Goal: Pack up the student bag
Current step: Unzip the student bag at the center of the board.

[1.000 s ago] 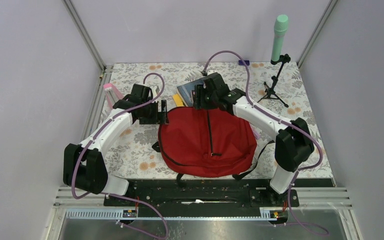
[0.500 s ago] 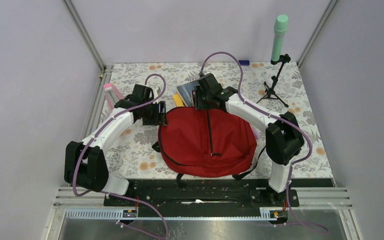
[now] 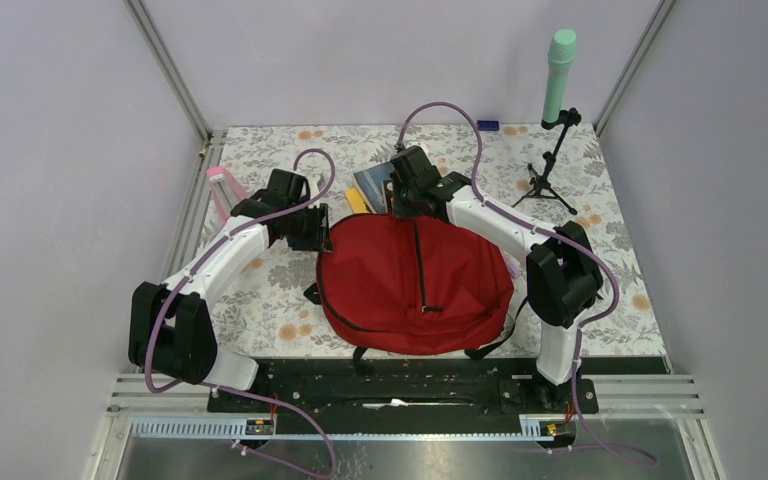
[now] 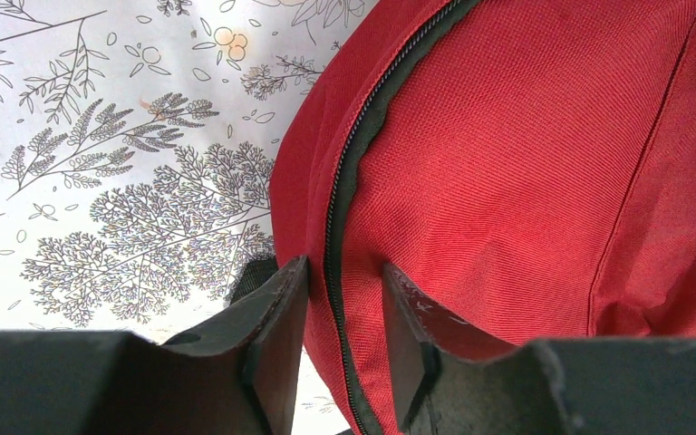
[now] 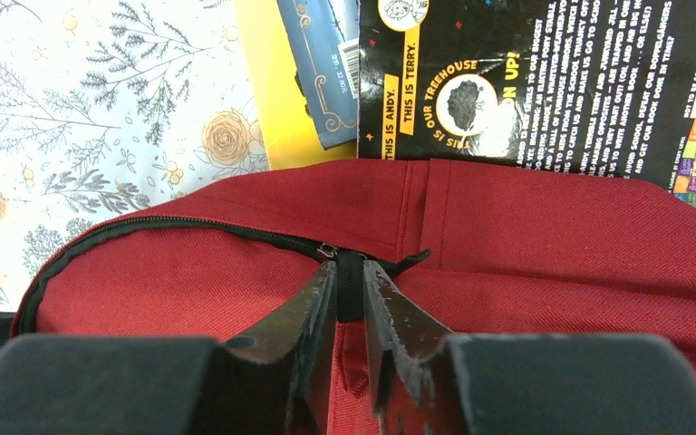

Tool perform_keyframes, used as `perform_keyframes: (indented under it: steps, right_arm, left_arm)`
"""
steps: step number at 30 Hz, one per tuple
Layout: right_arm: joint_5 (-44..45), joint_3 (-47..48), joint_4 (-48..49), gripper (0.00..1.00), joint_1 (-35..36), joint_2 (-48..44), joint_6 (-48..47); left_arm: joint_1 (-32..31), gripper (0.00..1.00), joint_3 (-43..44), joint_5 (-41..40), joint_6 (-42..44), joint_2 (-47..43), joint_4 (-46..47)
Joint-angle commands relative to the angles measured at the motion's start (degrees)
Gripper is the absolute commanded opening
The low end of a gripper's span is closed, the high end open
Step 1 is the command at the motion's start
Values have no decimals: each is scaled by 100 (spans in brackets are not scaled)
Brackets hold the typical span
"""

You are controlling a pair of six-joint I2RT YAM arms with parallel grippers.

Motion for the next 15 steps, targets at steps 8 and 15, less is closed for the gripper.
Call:
perform_keyframes:
  steps: [8, 15]
  right_arm:
    - [179, 368, -29, 0, 86, 22, -48]
    - [17, 164, 533, 0, 137, -168, 107]
  left_arm:
    - [-61, 3, 99, 176, 58, -2, 92]
    - [-111, 0, 90, 224, 86, -58, 100]
